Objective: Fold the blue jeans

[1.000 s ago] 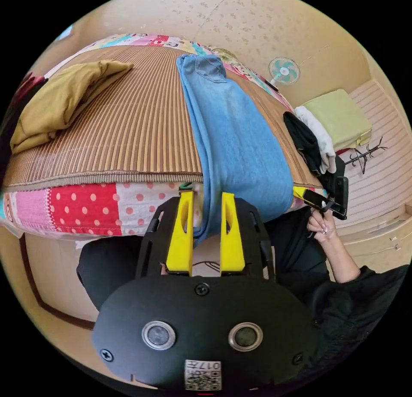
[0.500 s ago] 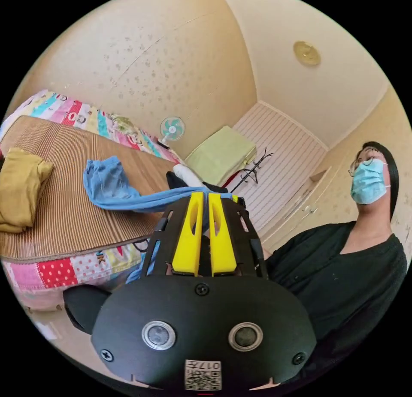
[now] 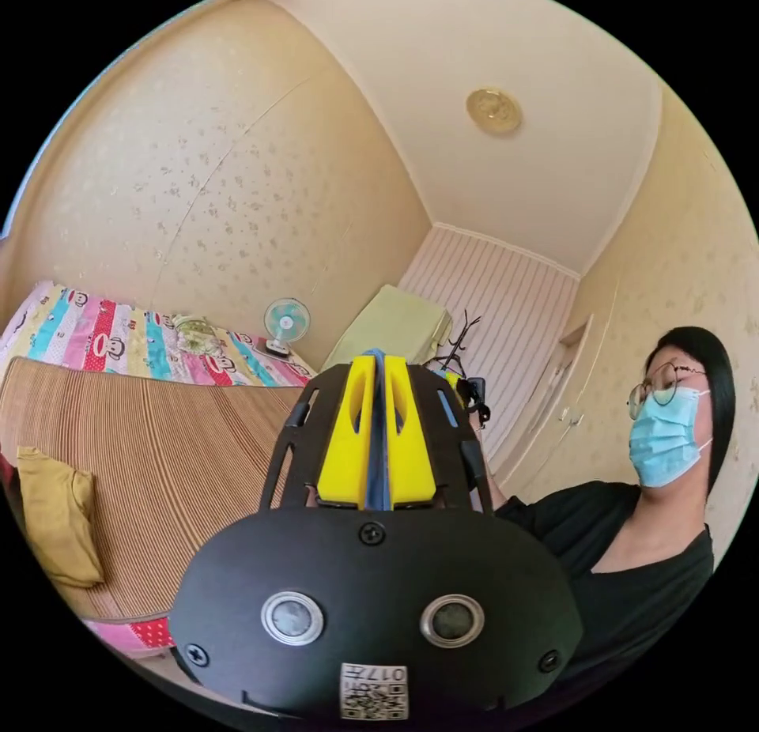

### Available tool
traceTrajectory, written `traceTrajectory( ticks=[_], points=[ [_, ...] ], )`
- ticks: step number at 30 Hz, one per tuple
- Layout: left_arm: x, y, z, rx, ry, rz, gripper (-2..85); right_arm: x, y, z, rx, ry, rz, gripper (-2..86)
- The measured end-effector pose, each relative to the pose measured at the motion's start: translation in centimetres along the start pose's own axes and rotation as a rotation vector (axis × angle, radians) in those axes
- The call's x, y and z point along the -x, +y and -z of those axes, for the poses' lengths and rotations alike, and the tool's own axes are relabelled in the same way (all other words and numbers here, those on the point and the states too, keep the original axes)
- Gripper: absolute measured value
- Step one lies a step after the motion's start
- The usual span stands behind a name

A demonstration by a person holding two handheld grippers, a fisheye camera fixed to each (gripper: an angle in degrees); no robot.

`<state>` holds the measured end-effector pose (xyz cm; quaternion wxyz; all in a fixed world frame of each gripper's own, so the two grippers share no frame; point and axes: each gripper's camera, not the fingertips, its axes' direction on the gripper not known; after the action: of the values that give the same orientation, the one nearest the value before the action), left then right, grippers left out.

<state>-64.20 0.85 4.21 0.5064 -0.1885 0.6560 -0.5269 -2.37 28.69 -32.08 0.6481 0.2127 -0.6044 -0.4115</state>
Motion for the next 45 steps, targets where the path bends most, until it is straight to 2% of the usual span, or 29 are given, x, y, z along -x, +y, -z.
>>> traceTrajectory(
  ticks=[4, 8, 11, 13, 17, 19, 21, 23, 24, 26, 29, 32, 35, 36, 37, 38, 40, 41, 43, 45],
  points=[
    [6.2, -3.6, -5.6, 0.109, -0.138, 0.042, 0.3, -6.1, -3.4, -4.4, 0.077, 0.179, -0.120, 1.6],
    [9.3, -5.9, -8.3, 0.111, -0.188, -0.018, 0.3, -9.2, -5.4, -7.6, -0.005, 0.276, -0.092, 1.7],
    [12.2, -4.1, -10.4, 0.176, -0.215, 0.018, 0.4, -10.8, -2.3, -10.6, 0.044, 0.407, -0.063, 1.6],
    [14.2, 1.0, -11.3, 0.230, -0.239, 0.037, 0.5, -11.5, 2.0, -11.8, 0.091, 0.420, -0.037, 1.6],
    [15.8, 12.9, -10.5, 0.362, -0.208, 0.148, 0.4, -11.6, 16.6, -11.5, 0.226, 0.347, -0.152, 1.6],
    [15.9, 20.8, -8.7, 0.449, -0.152, 0.267, 0.3, -10.5, 22.8, -10.7, 0.304, 0.304, -0.199, 1.7],
    [16.0, 25.9, -7.3, 0.503, -0.127, 0.401, 0.7, -9.7, 29.6, -9.7, 0.417, 0.275, -0.345, 2.0],
    [16.1, 29.0, -6.1, 0.538, -0.087, 0.494, 3.5, -9.3, 32.5, -9.0, 0.494, 0.319, -0.401, 2.6],
    [16.4, 29.9, -5.5, 0.555, -0.103, 0.534, 7.6, -9.3, 33.1, -8.5, 0.512, 0.392, -0.435, 3.8],
    [17.3, 29.4, -5.0, 0.559, -0.164, 0.544, 9.7, -9.7, 32.1, -8.1, 0.476, 0.435, -0.435, 7.3],
    [19.0, 25.0, -6.6, 0.521, -0.224, 0.438, 11.6, -11.9, 27.6, -9.9, 0.410, 0.435, -0.367, 14.5],
    [21.7, 20.0, -11.8, 0.548, -0.288, 0.321, 15.2, -16.5, 23.7, -14.2, 0.392, 0.452, -0.328, 17.8],
    [24.8, 17.9, -18.0, 0.595, -0.319, 0.297, 16.7, -22.8, 23.1, -19.4, 0.424, 0.485, -0.414, 18.4],
    [25.9, 18.1, -20.2, 0.637, -0.343, 0.315, 16.7, -24.8, 24.0, -21.5, 0.482, 0.500, -0.467, 18.1],
    [26.7, 19.2, -22.4, 0.708, -0.362, 0.346, 16.3, -24.8, 24.2, -21.9, 0.455, 0.522, -0.452, 17.5],
    [26.5, 19.5, -22.8, 0.694, -0.385, 0.337, 15.9, -24.2, 24.5, -22.4, 0.397, 0.562, -0.447, 16.1],
    [24.1, 20.9, -23.2, 0.625, -0.447, 0.304, 12.9, -23.0, 25.0, -24.2, 0.447, 0.416, -0.460, 10.3],
    [23.3, 21.3, -23.3, 0.626, -0.446, 0.299, 11.3, -22.1, 26.2, -26.0, 0.541, 0.325, -0.466, 7.4],
    [21.1, 23.2, -22.6, 0.655, -0.369, 0.369, 7.3, -19.5, 27.6, -26.5, 0.578, 0.311, -0.418, 4.2],
    [19.3, 24.5, -21.0, 0.655, -0.304, 0.416, 6.6, -17.1, 29.1, -24.4, 0.566, 0.231, -0.480, 1.6]
  ],
)
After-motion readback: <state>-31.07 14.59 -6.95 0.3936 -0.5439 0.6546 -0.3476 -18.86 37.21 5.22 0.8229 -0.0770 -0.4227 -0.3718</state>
